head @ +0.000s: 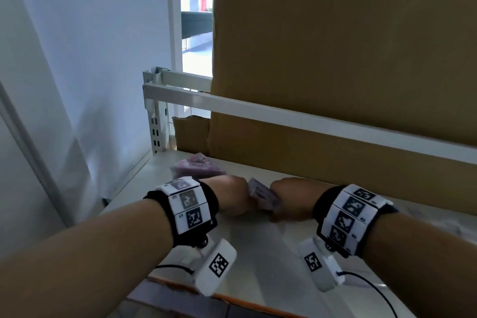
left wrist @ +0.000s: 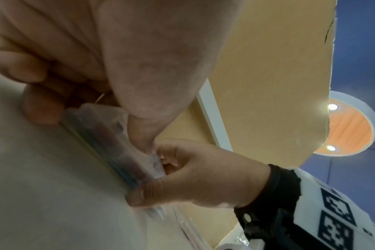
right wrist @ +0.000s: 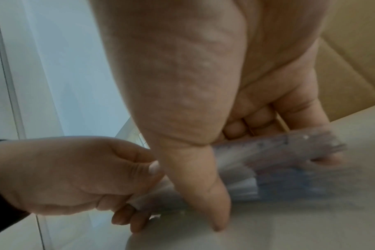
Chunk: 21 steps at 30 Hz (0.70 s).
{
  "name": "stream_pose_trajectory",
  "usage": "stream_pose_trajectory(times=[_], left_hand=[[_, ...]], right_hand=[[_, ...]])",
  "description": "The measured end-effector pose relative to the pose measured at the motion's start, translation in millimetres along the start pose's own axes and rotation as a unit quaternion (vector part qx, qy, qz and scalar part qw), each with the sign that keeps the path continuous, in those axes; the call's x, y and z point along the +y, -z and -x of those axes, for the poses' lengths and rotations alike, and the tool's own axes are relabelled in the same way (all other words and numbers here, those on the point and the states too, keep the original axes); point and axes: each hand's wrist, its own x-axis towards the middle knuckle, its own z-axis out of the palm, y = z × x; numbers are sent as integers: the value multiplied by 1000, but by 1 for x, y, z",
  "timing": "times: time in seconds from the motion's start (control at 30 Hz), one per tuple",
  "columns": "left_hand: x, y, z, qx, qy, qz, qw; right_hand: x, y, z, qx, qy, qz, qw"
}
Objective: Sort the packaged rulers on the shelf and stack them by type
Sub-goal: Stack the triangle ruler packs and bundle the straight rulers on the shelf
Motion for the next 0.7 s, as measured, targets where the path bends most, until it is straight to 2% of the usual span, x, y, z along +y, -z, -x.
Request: stream_pose_trajectory(times=[0.07, 0.23, 0.57, 0.7], left_hand=[[-1, 3, -1, -29, -33, -16, 999], [-8, 7, -12, -74, 46, 56, 995], [-16, 6, -31, -51, 67, 63, 994], [-19, 9, -38, -63, 70, 81, 992]], right_hand=[[-1, 0, -2, 5, 5, -1, 1000], [3, 1, -1, -3, 6, 17, 1000], [7, 6, -3, 0, -12, 26, 1000], [12, 7, -7, -3, -17, 15, 1000]])
